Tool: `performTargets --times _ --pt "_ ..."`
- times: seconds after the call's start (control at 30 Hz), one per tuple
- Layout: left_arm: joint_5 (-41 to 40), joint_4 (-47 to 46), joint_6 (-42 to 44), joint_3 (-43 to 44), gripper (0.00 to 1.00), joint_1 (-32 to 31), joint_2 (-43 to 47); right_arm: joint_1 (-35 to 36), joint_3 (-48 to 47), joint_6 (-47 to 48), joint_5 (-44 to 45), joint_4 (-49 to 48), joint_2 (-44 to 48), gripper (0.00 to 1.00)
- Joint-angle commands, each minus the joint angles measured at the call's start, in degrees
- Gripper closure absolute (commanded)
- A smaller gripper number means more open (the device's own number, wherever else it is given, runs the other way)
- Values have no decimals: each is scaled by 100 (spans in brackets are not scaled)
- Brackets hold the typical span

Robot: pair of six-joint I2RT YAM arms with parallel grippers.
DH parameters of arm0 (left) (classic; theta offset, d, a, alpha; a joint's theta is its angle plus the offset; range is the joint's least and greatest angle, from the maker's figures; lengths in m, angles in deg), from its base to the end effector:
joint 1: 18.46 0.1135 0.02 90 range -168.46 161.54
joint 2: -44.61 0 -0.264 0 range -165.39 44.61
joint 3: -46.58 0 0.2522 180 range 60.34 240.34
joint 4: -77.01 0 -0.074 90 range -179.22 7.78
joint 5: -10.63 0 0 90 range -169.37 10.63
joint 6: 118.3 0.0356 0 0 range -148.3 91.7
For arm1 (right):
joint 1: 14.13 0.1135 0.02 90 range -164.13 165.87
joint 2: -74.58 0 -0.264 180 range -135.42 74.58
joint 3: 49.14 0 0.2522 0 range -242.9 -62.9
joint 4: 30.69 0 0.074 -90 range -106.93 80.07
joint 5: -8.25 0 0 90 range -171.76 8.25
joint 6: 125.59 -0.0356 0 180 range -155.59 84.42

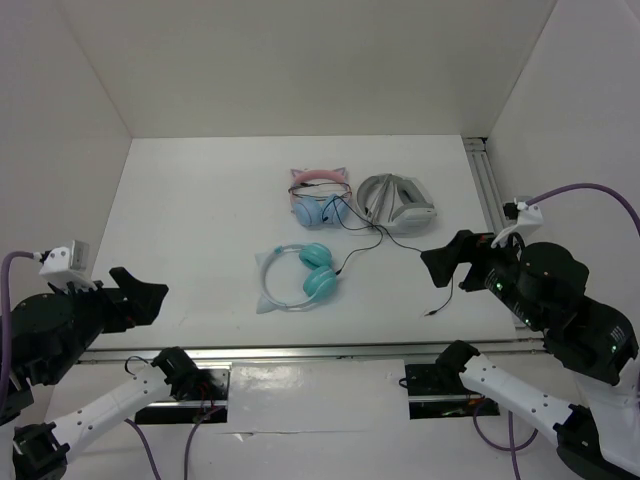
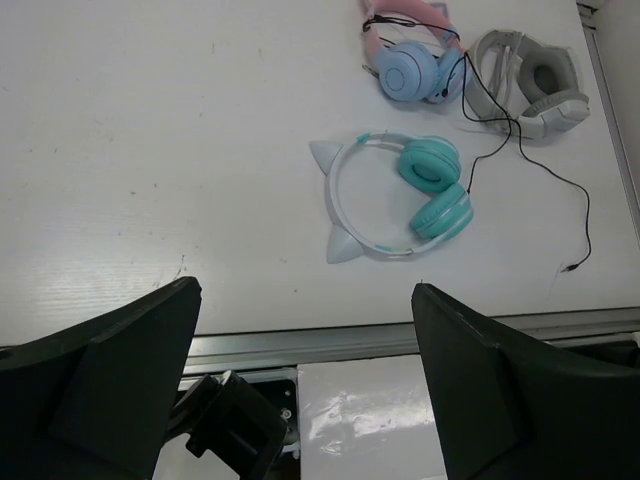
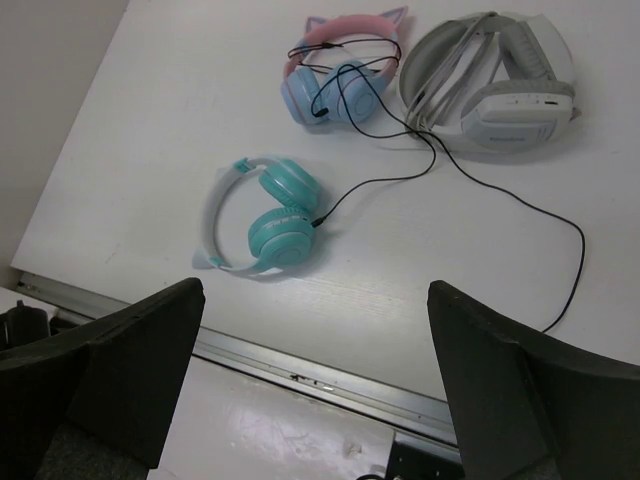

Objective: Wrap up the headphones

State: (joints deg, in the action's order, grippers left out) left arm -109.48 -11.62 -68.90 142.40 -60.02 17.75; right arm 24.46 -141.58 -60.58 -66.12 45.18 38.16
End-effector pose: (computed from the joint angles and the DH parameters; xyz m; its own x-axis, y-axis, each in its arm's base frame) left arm -0.0092 0.0320 0.4282 -0.3642 -0.4294 -0.8264 -0.0134 0.8897 -0.4564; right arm 0.0454 0.0239 0.4426 -0.4106 0.1928 -0.8912 -0.2528 0.9150 0.3144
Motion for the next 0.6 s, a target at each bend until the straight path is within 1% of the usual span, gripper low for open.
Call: performTargets --times 0.0,0.07,0.1,0.13,0.2,0.27,0.37,0.43,0.5,0.53,0.57 --pt "66 -394 166 -50 0 -10 31 -36 80 91 123 -348 -23 0" --pt "154 -465 219 -251 0 -10 31 -36 203 -6 194 -523 117 0" --pt "224 -596 271 -330 0 -10 109 -36 203 -6 81 -594 196 0" --pt "225 -789 272 -488 0 -62 110 -36 334 -6 80 -699 293 0" --pt "225 -860 272 -542 0 -63 171 -36 641 -93 80 -1050 566 0" --pt "225 -913 211 -708 0 -63 102 -36 704 -93 -130 -1051 514 0" --pt "295 -1002 210 -919 0 -63 -65 -36 643 -93 -184 -946 391 0" --pt "356 -1264 149 -1086 0 -63 -144 -36 704 -33 -184 -1051 391 0" --pt "645 -1519 26 -1384 0 -63 -320 -36 704 47 -333 -1051 391 0" --pt "786 -1816 -44 -1482 0 -63 -425 -36 757 99 -394 -1051 391 0" --pt "1083 -1958 -123 -1570 0 -63 -757 -36 818 152 -473 -1051 391 0"
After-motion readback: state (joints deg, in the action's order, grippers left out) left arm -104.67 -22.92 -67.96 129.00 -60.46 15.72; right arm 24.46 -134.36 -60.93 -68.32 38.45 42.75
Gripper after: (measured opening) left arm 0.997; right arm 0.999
